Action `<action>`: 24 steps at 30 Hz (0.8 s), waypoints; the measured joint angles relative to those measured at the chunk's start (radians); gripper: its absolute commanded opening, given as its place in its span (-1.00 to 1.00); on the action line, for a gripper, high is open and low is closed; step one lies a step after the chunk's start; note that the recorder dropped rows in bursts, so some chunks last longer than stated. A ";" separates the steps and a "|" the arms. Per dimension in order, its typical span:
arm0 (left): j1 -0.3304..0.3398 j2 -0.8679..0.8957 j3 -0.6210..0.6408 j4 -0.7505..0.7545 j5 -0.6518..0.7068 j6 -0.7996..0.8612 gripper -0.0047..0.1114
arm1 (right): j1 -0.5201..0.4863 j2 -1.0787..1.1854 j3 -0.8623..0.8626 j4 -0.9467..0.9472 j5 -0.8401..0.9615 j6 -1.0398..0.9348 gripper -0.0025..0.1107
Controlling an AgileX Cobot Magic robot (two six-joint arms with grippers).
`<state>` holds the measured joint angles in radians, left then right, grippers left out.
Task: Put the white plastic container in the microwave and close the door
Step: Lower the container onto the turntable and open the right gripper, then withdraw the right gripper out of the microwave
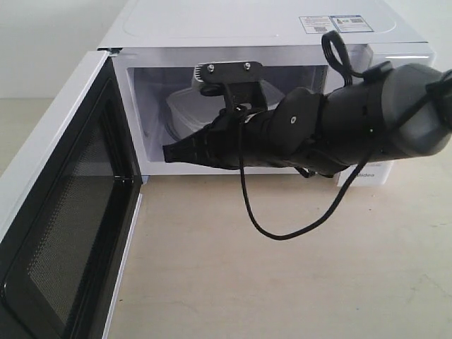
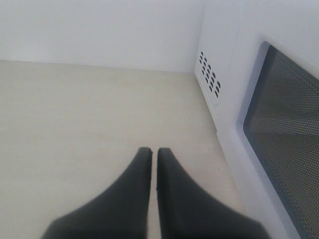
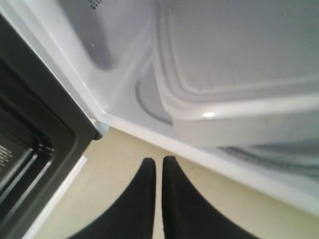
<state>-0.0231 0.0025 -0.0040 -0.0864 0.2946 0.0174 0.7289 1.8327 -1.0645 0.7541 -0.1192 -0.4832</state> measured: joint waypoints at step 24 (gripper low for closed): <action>0.000 0.000 0.000 0.000 0.000 0.000 -0.84 | 0.000 0.116 0.000 0.002 -0.275 -0.078 -0.96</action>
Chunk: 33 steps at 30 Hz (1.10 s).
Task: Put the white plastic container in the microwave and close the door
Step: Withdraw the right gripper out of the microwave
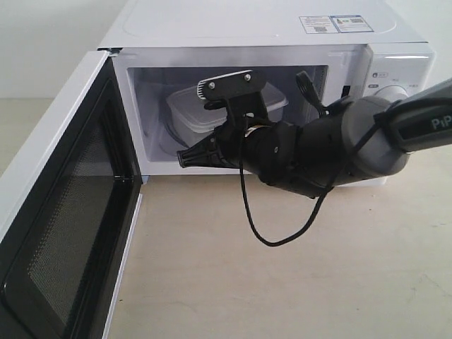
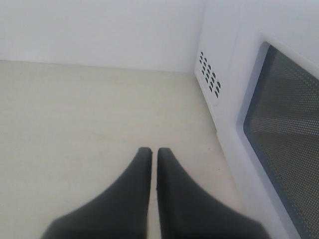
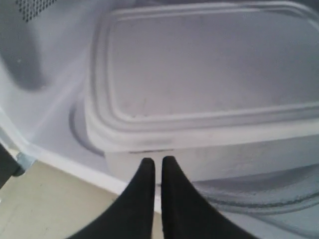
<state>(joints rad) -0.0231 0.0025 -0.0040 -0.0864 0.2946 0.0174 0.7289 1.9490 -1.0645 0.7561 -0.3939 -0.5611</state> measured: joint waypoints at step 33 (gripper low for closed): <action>0.000 0.000 0.000 0.000 0.000 0.000 -0.84 | 0.000 0.038 -0.095 -0.088 -0.009 0.039 -0.96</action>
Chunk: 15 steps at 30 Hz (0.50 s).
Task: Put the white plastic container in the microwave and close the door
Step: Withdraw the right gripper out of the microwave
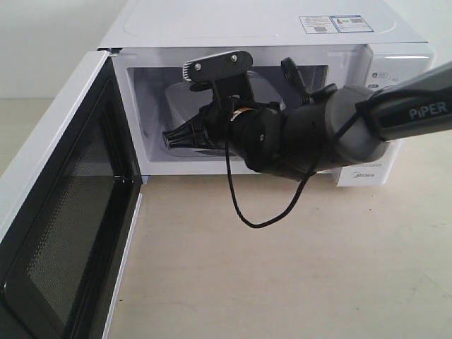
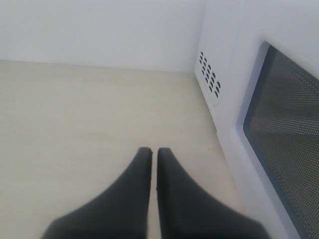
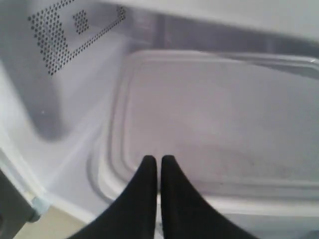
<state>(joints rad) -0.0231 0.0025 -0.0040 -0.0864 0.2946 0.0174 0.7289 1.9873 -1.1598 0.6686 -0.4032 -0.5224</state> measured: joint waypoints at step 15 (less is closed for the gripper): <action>0.000 0.000 0.000 0.000 0.000 0.000 -0.84 | 0.000 -0.224 0.310 -0.087 -0.057 -0.001 -0.96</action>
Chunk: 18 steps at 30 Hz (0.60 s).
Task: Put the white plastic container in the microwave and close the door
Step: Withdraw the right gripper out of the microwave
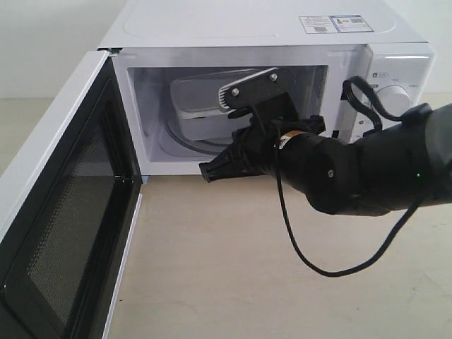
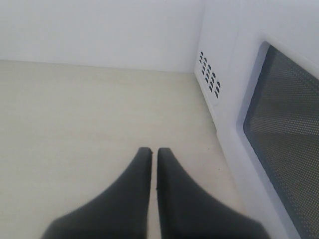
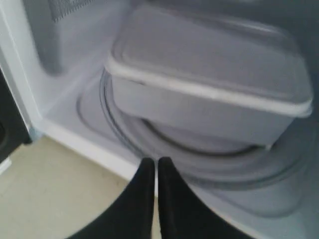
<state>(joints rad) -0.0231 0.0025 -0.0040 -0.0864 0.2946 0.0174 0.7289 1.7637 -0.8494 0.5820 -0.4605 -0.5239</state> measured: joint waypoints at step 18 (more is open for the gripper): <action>0.000 0.000 0.000 0.000 0.000 0.000 -0.84 | 0.074 -0.353 0.178 -0.038 0.221 0.008 -0.96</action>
<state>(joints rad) -0.0231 0.0025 -0.0040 -0.0864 0.2946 0.0174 0.8031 1.4102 -0.6712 0.5441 -0.2399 -0.5160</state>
